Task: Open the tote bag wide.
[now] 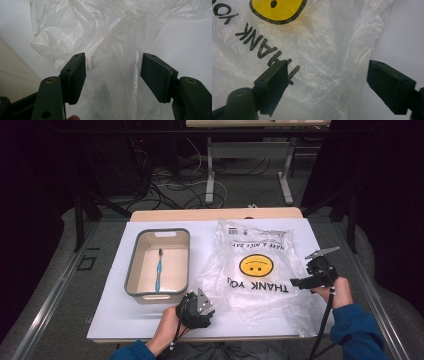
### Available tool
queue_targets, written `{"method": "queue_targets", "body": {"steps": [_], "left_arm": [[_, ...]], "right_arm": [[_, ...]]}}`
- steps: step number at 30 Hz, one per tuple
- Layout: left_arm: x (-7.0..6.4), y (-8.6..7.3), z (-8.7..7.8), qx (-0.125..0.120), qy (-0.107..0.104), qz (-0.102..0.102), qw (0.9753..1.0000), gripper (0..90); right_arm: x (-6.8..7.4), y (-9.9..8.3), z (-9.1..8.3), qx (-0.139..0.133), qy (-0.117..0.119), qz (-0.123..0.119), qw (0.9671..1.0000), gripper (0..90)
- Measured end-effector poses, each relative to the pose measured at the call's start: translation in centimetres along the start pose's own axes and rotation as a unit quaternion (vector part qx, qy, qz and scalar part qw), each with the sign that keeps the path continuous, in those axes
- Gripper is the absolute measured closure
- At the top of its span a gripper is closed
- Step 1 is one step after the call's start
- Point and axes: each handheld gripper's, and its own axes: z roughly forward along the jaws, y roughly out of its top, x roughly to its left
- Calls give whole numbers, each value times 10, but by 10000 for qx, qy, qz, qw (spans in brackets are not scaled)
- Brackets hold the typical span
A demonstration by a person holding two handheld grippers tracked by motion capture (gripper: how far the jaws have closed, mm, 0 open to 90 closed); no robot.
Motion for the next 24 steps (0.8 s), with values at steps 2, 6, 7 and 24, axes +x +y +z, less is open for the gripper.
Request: {"method": "queue_targets", "body": {"steps": [2,6,7,24], "left_arm": [[-2,0,1,41,-62,29,10000,407],[-3,-1,5,1,-119,33,9999,545],[-3,-1,5,69,-187,10,9998,577],[-4,13,28,-79,-87,-171,9998,800]], "right_arm": [[1,0,-1,18,99,-109,9999,152],[10,0,3,82,261,-214,9994,136],[12,0,4,119,318,-232,9992,132],[42,0,13,432,778,-647,9939,50]]}}
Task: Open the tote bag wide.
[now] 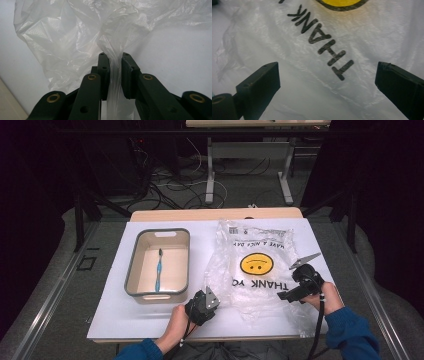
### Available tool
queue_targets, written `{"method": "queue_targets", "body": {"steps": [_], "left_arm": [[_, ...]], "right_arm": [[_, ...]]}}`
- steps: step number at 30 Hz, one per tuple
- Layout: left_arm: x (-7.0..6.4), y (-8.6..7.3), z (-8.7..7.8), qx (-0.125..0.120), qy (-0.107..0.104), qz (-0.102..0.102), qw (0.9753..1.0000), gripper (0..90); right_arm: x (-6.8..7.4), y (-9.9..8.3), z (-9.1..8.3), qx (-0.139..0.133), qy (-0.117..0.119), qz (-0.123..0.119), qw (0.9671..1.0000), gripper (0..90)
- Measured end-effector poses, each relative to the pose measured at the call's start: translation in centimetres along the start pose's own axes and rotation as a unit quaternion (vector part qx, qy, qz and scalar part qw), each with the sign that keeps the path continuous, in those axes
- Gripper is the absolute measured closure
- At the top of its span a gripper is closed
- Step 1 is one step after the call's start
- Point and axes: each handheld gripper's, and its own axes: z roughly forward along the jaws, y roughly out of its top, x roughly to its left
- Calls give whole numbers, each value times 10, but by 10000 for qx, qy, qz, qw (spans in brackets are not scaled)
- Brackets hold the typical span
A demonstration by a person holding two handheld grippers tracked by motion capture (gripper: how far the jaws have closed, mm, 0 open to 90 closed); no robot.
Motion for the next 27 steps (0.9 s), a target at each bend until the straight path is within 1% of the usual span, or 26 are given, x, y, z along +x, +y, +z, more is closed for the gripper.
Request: {"method": "queue_targets", "body": {"steps": [1,2,3,5,6,7,8,9,10,11,12,13,14,15,16,17,18,19,20,21,22,23,24,25,27], "left_arm": [[0,1,2,-13,20,-23,10000,802],[1,2,3,-27,47,-28,10000,802],[1,3,4,-22,39,-78,10000,802],[3,5,6,-34,57,-74,10000,802],[4,6,7,-39,61,-144,9999,801],[5,7,8,-60,57,-134,9999,801],[6,8,9,-84,94,-170,9998,801],[6,8,9,-99,116,-208,9997,800],[8,9,10,-76,83,-181,9998,800],[8,10,11,-97,106,-237,9996,798],[9,11,11,-110,127,-190,9997,796],[9,11,12,-123,115,-250,9995,794],[9,12,12,-133,120,-266,9995,792],[9,12,13,-122,119,-272,9995,789],[10,12,13,-129,126,-256,9995,785],[10,12,13,-124,109,-250,9996,781],[10,12,13,-119,96,-239,9996,776],[10,12,13,-90,92,-239,9996,768],[10,12,12,-100,79,-228,9997,759],[10,12,12,-96,68,-201,9997,752],[11,12,11,-82,3,-178,9998,746],[11,12,11,-120,49,-174,9998,739],[11,12,11,-109,31,-137,9998,733],[12,12,10,-99,-20,-125,9999,729],[11,12,9,-123,23,-75,9999,708]], "right_arm": [[2,0,1,-3,26,-80,10000,44],[5,0,1,37,14,-106,9999,32],[6,0,2,63,61,-199,9998,21],[10,0,5,101,80,-255,9996,17],[11,0,6,125,82,-313,9994,14],[12,-1,7,177,91,-323,9993,12],[13,-1,10,198,106,-349,9991,15],[14,-2,12,215,79,-414,9989,24],[16,-2,14,297,46,-405,9987,36],[17,-3,17,326,56,-398,9987,63],[17,-4,20,183,37,-447,9988,109],[18,-4,20,357,21,-443,9984,160],[18,-4,22,370,-8,-493,9981,171],[18,-4,24,391,-124,-504,9979,199],[17,-5,26,377,-87,-516,9979,270],[16,-6,31,163,-70,-482,9987,308],[16,-6,33,129,-74,-516,9986,345],[16,-5,31,291,-105,-584,9978,399],[16,-5,33,291,-142,-561,9979,438],[16,-4,33,407,-199,-602,9972,472],[17,-4,35,410,-165,-592,9973,521],[18,-4,35,400,-189,-662,9968,559],[19,-5,37,258,-177,-635,9975,587],[20,-4,34,409,-298,-716,9961,627],[20,-5,34,388,-283,-733,9962,690]]}}
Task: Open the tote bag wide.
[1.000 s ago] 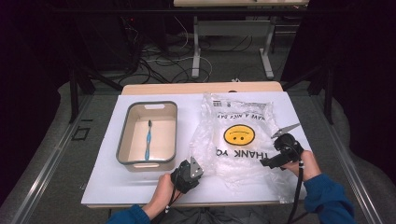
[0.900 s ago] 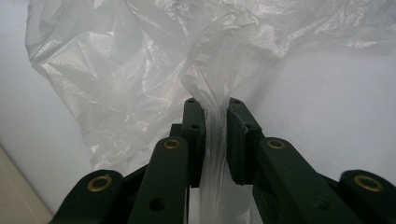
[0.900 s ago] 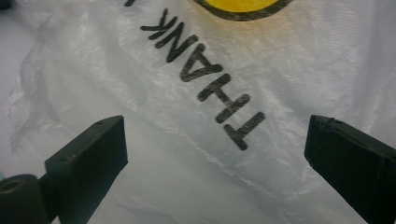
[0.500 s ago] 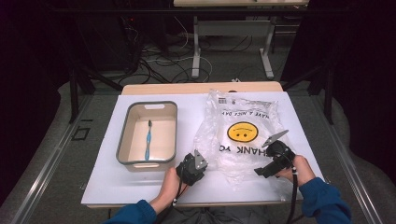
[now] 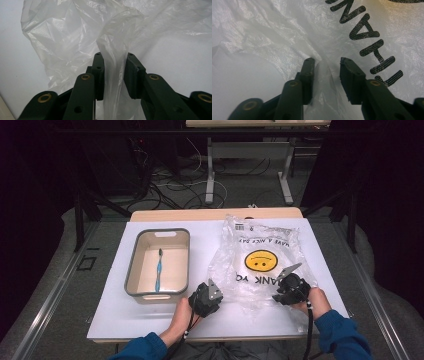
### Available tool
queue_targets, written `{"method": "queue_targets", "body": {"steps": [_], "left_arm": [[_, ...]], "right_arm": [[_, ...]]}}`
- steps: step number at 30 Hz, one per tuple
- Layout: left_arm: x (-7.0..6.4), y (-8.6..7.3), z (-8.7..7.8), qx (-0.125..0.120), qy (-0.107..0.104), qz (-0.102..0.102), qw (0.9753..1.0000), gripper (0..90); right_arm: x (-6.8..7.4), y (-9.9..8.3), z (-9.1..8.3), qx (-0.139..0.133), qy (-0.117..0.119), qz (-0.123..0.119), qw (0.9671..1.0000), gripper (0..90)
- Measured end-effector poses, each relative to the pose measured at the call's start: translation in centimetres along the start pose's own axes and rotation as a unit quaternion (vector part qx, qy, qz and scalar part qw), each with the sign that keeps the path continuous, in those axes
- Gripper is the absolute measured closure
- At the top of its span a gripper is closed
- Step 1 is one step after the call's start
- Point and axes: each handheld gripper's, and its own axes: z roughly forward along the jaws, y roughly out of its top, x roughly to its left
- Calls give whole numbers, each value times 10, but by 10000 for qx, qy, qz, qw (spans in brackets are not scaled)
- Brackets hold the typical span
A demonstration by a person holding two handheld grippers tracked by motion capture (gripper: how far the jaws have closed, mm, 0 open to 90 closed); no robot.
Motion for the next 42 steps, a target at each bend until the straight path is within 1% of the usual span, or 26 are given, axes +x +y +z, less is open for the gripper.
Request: {"method": "queue_targets", "body": {"steps": [1,2,3,4,5,6,7,8,9,10,11,14,16,17,18,23,24,26,27,28,33,37,39,40,41,42], "left_arm": [[0,0,0,-24,-14,18,10000,692],[0,0,-2,34,-69,33,10000,673],[-1,1,-2,-32,-8,109,9999,658],[0,1,-4,37,-71,134,9999,640],[-1,2,-4,-38,-23,170,9998,608],[-1,3,-6,-6,-98,194,9998,571],[-1,3,-8,-54,-38,219,9997,544],[-1,5,-10,-14,-128,263,9996,519],[-2,5,-11,-100,-50,274,9996,487],[-1,7,-13,-45,-111,311,9994,460],[-2,7,-14,-117,-40,314,9994,436],[-4,11,-19,-123,-90,372,9992,360],[-6,13,-22,-181,-94,416,9989,337],[-6,15,-24,-144,-152,480,9986,325],[-7,16,-24,-158,-161,484,9986,318],[-9,24,-23,-137,-114,664,9976,297],[-10,25,-22,-123,-67,645,9978,295],[-10,29,-18,-106,-75,687,9976,294],[-10,31,-16,-92,-86,686,9976,295],[-10,33,-14,-63,-59,710,9974,295],[-13,42,-1,63,-32,758,9971,296],[-17,46,9,171,53,728,9972,300],[-17,46,12,176,154,718,9971,321],[-16,47,13,215,163,711,9971,343],[-16,47,14,129,242,735,9969,375],[-15,47,13,148,159,743,9970,427]], "right_arm": [[-1,0,1,-38,12,-44,10000,720],[-1,1,-3,181,18,-86,9998,747],[0,-1,0,-26,-41,-4,10000,770],[-2,-1,0,-81,-70,-81,9999,795],[-1,-1,-2,-62,-160,28,9998,812],[-1,-1,-2,-81,-163,46,9998,828],[-1,0,-5,10,-142,46,9999,838],[-2,-1,-4,-158,-209,65,9996,851],[-3,-1,-6,-187,-206,22,9996,859],[-3,-1,-6,-183,-187,81,9996,868],[-3,-1,-6,-317,-239,83,9992,877],[-5,-1,-11,-320,-348,27,9989,887],[-5,0,-13,-381,-374,75,9985,890],[-5,0,-15,-499,-395,82,9979,890],[-5,0,-18,-438,-432,81,9981,891],[-6,2,-27,-533,-453,30,9975,892],[-6,2,-28,-598,-536,49,9968,893],[-7,3,-29,-788,-545,9,9954,894],[-7,4,-31,-769,-549,-35,9955,894],[-6,4,-33,-793,-532,64,9954,895],[-6,6,-38,-925,-640,37,9936,899],[-8,6,-41,-1016,-625,-31,9929,900],[-7,6,-44,-1025,-607,42,9929,900],[-8,5,-44,-1081,-621,-5,9922,900],[-7,5,-45,-1099,-641,57,9919,900],[-8,5,-46,-1120,-644,67,9916,900]]}}
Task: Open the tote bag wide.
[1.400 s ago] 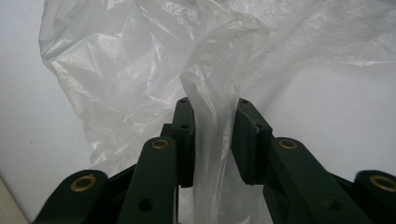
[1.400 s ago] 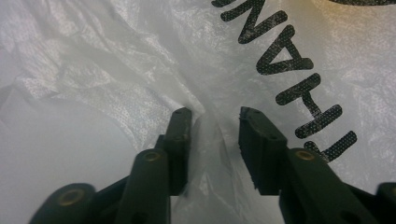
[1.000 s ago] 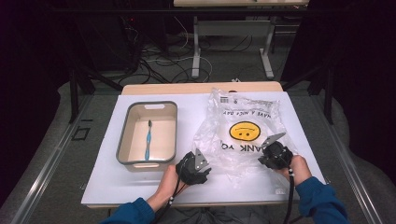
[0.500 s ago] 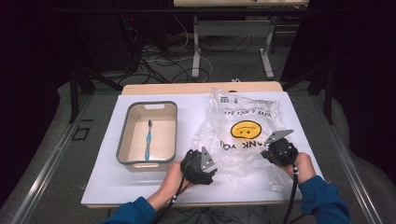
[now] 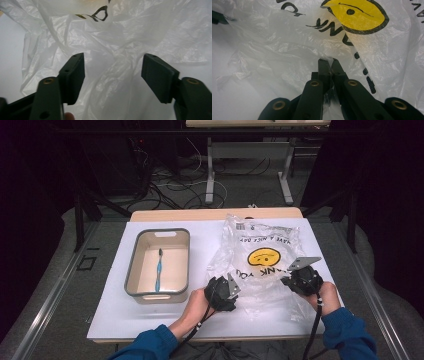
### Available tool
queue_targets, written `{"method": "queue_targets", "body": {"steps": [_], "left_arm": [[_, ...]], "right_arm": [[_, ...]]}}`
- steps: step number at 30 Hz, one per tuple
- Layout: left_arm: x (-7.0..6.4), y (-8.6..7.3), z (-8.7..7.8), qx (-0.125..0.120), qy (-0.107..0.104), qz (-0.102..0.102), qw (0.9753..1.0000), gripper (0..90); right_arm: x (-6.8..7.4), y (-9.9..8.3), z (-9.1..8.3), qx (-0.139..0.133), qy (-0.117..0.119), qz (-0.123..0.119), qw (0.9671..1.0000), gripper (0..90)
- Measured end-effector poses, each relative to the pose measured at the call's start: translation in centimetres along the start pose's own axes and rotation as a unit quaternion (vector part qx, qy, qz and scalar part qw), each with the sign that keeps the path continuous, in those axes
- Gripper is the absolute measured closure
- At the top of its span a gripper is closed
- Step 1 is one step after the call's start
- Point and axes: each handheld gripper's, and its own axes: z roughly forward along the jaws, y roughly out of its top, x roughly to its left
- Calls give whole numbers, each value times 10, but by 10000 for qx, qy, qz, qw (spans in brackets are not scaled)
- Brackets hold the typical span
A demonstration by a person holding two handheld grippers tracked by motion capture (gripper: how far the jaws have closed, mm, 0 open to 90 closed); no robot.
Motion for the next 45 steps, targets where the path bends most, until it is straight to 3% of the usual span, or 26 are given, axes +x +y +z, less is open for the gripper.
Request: {"method": "queue_targets", "body": {"steps": [4,8,11,14,20,23,25,27,31,37,40,45], "left_arm": [[3,1,-4,-256,112,11,9996,588],[7,2,-7,-424,28,-19,9991,756],[9,3,-6,-518,31,-56,9986,860],[10,4,-8,-539,-5,-70,9985,880],[15,9,-14,-720,17,-210,9972,880],[18,11,-17,-835,91,-264,9961,880],[21,13,-20,-851,84,-282,9959,880],[22,14,-21,-934,139,-296,9951,880],[25,16,-25,-985,177,-328,9944,879],[31,18,-29,-992,184,-327,9944,871],[32,19,-29,-1026,255,-338,9938,858],[34,19,-29,-1007,266,-365,9939,804]], "right_arm": [[-1,0,-2,-13,24,19,10000,900],[-1,0,2,51,88,-98,9999,893],[2,0,4,172,121,-30,9998,852],[3,1,6,282,265,-37,9992,765],[7,6,7,422,494,-70,9979,370],[12,11,10,405,491,-193,9978,290],[16,14,15,395,479,-289,9977,285],[18,18,19,538,373,-346,9973,338],[15,24,24,608,261,-357,9972,566],[4,35,21,234,-33,-342,9991,825],[2,41,15,45,-205,-268,9994,885],[-1,51,5,-197,-335,-221,9990,900]]}}
